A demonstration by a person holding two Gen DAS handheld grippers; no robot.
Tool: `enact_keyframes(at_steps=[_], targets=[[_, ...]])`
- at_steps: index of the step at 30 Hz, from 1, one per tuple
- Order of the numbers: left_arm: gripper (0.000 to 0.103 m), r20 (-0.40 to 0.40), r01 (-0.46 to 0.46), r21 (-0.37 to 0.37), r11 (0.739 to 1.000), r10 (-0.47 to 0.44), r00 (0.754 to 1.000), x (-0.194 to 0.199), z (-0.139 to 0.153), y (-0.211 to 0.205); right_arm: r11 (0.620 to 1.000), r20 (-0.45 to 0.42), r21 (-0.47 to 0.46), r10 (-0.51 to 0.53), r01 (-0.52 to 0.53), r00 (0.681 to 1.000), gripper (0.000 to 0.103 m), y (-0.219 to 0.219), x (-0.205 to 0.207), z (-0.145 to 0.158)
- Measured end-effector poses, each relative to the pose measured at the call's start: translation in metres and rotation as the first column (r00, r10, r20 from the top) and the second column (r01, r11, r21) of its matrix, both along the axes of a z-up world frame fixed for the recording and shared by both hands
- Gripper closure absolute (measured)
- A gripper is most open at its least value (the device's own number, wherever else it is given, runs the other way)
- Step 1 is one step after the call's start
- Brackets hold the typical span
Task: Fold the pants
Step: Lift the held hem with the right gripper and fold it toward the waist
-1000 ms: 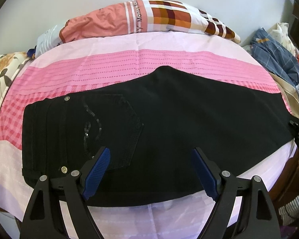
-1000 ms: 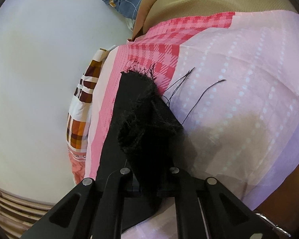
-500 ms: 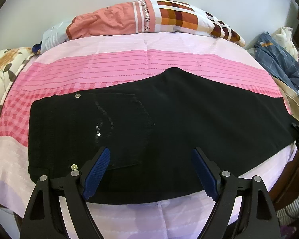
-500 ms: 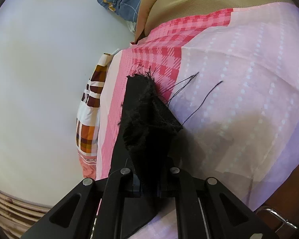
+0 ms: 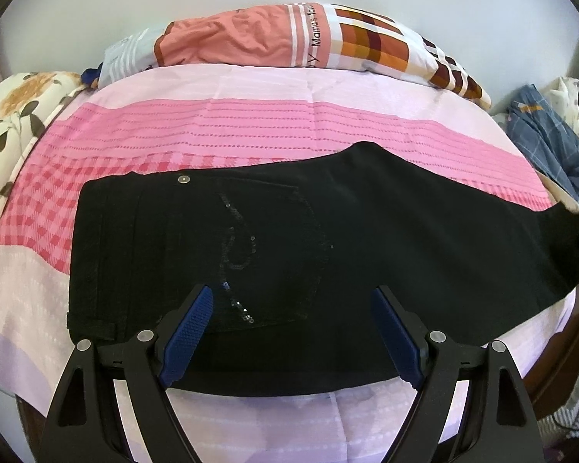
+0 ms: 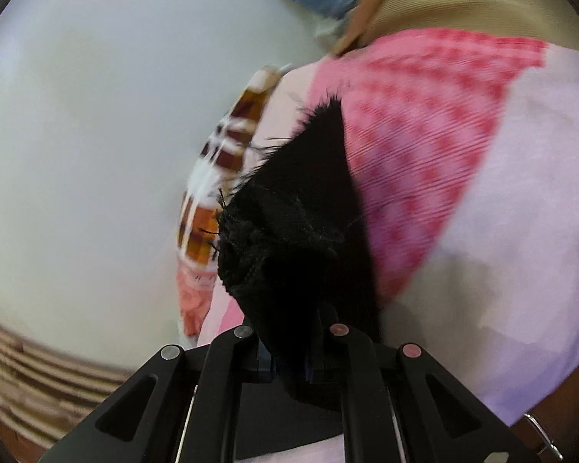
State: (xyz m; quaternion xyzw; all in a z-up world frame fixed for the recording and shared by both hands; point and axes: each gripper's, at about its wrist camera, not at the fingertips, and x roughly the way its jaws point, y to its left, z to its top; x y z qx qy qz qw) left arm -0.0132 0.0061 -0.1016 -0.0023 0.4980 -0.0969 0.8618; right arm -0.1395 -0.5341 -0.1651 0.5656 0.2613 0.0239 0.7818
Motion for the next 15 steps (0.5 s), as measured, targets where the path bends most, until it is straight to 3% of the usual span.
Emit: enact_keyframes(at_steps=[7, 15], targets=[[0.019, -0.010, 0.009, 0.003, 1.000, -0.009, 1.000, -0.004, -0.004, 0.000, 0.987, 0.031, 0.000, 0.160, -0.160, 0.987, 0.093, 0.066, 0.043, 0.016], [0.019, -0.039, -0.001, -0.011, 1.000, 0.001, 0.999, -0.004, -0.010, 0.002, 0.929, 0.023, 0.029, 0.369, -0.370, 0.929, 0.093, 0.161, 0.088, 0.006]])
